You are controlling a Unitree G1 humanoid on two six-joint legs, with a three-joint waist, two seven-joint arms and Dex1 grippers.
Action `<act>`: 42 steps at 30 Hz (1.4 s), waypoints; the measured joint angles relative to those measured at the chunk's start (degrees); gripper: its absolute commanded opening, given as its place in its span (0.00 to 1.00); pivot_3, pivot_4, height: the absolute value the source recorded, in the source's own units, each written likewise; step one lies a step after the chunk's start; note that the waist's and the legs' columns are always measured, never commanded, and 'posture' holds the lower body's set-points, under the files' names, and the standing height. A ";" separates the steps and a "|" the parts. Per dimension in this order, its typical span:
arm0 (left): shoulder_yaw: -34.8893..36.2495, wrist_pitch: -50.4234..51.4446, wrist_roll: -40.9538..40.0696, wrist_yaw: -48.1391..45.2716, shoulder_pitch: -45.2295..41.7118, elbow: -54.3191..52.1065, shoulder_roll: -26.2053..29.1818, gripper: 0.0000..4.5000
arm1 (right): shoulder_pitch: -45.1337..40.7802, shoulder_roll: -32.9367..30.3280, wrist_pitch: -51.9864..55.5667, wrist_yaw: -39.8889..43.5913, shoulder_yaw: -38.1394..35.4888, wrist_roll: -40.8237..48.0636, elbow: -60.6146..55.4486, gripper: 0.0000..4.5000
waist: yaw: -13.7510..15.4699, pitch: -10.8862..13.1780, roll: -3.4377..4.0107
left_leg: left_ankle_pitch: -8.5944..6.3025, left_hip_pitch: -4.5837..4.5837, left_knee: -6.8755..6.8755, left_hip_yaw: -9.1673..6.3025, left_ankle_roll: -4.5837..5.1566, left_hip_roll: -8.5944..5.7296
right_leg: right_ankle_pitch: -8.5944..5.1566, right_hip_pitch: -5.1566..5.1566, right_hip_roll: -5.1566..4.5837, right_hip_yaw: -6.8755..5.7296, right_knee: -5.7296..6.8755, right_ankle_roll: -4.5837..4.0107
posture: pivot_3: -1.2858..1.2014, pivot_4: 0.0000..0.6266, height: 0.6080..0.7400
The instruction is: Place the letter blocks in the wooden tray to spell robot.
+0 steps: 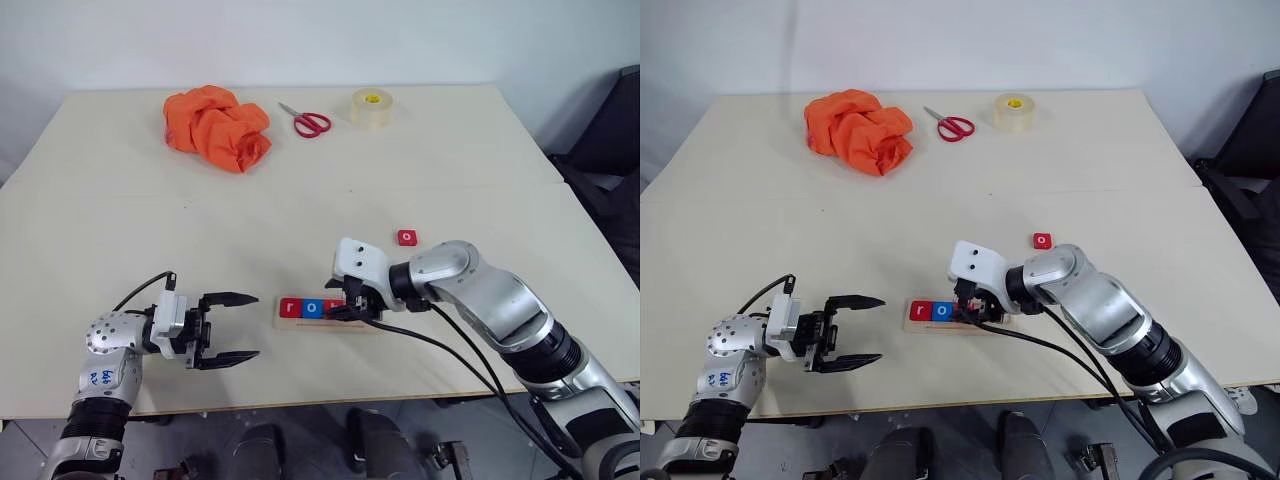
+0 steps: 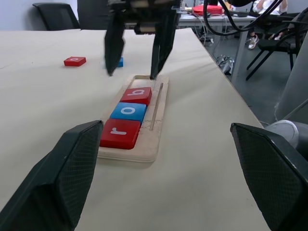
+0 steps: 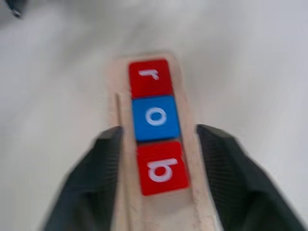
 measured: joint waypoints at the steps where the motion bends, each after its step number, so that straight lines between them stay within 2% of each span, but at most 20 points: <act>1: 0.00 0.00 0.00 0.00 0.00 0.01 -0.04 1.00 | 0.47 -0.14 0.03 0.48 0.00 0.52 -0.36 0.23 | 0.00 0.00 0.00 | 0.00 0.00 0.00 0.00 0.00 0.00 | 0.00 0.00 0.00 0.00 0.00 0.00 | 0.52 0.24 1.00; 4: 0.00 -0.01 0.00 0.00 0.03 0.00 -0.05 1.00 | 1.74 -0.76 0.00 1.65 0.03 1.80 -1.61 0.01 | 0.00 0.00 0.00 | 0.00 0.00 0.01 0.00 0.00 0.00 | 0.00 0.00 0.00 0.00 0.01 0.00 | 0.52 0.24 1.00; 9: 0.00 0.00 0.00 0.00 0.41 -0.19 -0.05 1.00 | 3.03 -0.74 -2.05 2.61 2.22 1.66 -1.16 0.01 | -0.04 0.00 0.00 | 0.00 0.01 0.01 0.00 0.00 0.00 | 0.00 0.00 0.01 0.00 0.02 0.00 | 0.52 0.24 1.00; 18: 0.03 0.00 0.00 0.11 1.82 -1.26 -0.05 1.00 | 3.19 0.08 -9.02 2.38 4.16 -2.64 7.39 0.01 | -0.01 0.00 -0.01 | 0.00 0.01 0.03 0.00 0.00 0.00 | 0.00 0.00 0.01 0.00 0.03 0.00 | 0.52 0.24 1.00; 25: 0.04 0.00 0.00 0.17 1.93 -1.34 -0.28 1.00 | 4.23 0.28 -10.16 1.89 3.70 -3.26 6.92 0.01 | 0.02 0.00 -0.01 | 0.00 0.01 0.04 0.00 0.00 0.00 | 0.00 0.00 0.00 0.00 0.03 0.00 | 0.52 0.24 1.00; 29: 0.03 -0.02 0.06 0.06 1.11 -0.95 -0.53 1.00 | 5.58 0.49 -9.47 1.63 0.50 -1.17 3.20 0.01 | 0.05 0.00 -0.01 | 0.00 0.01 0.04 0.00 0.00 0.00 | 0.00 0.00 0.00 0.00 0.04 0.00 | 0.52 0.24 1.00; 32: 0.01 -0.11 0.18 0.01 0.24 -0.52 -0.67 1.00 | 7.12 -0.44 -9.86 3.20 -2.64 1.82 -0.71 0.14 | 0.10 -0.01 -0.01 | 0.00 0.01 0.04 -0.01 0.00 0.00 | 0.00 0.01 0.01 0.00 0.03 0.00 | 0.52 0.24 1.00; 42: -0.09 -0.45 1.04 -0.01 -2.29 2.04 -1.61 1.00 | 14.61 -7.88 -11.75 4.74 -12.53 5.57 -2.53 0.89 | 0.17 -0.02 -0.03 | 0.00 0.02 0.07 -0.01 0.00 -0.01 | 0.00 0.03 0.01 0.00 0.04 0.01 | 0.52 0.24 1.00</act>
